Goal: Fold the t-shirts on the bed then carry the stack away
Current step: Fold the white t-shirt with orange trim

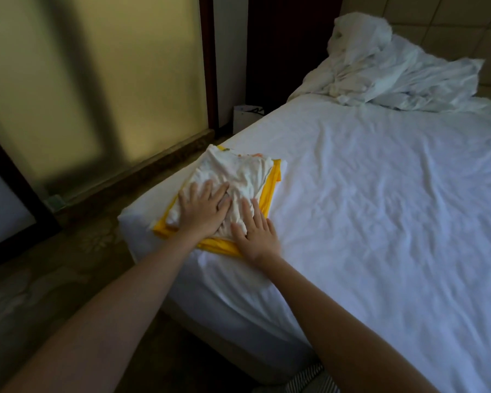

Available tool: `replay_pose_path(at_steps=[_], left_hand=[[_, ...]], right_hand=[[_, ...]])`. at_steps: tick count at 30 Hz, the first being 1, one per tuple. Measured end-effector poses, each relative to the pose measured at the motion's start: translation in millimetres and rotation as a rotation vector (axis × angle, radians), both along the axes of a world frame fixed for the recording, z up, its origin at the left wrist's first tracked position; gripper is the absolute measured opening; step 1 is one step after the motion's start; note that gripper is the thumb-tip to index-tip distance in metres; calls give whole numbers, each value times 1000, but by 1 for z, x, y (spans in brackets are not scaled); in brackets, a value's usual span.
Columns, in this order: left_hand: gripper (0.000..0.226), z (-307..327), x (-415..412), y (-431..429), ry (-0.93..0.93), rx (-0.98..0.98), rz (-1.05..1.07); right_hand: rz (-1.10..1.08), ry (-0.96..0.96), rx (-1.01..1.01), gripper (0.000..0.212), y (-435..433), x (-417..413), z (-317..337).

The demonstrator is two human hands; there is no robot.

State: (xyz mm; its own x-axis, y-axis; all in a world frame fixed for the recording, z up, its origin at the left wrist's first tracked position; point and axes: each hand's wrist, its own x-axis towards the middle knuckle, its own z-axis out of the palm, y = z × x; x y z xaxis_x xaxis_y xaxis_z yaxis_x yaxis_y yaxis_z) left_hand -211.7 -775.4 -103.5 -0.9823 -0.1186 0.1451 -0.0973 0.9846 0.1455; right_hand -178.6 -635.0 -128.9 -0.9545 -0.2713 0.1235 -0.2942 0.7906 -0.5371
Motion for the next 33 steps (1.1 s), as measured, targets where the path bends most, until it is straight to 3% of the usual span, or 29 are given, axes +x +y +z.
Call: replay_pose_path(at_steps=[4,9,15,22,26,33], left_hand=[[57,9,22,22,-67,124,3],[49,20,51,67,-11,318,-86],[41,38,67,167,19,241,-467],[53,24,115,306,128,541,-758],[60,17,144,381,134,593,-902],[37,13,186,514,-4,600,-1129]], right_hand=[[-28,-39,114,61,17,8,11],[-59,94,306,54,74,24,30],[-169,199,308,52,176,63,59],[-354,213,239,46,319,131,60],[-494,247,261,39,395,176,56],[-750,245,324,41,499,262,47]])
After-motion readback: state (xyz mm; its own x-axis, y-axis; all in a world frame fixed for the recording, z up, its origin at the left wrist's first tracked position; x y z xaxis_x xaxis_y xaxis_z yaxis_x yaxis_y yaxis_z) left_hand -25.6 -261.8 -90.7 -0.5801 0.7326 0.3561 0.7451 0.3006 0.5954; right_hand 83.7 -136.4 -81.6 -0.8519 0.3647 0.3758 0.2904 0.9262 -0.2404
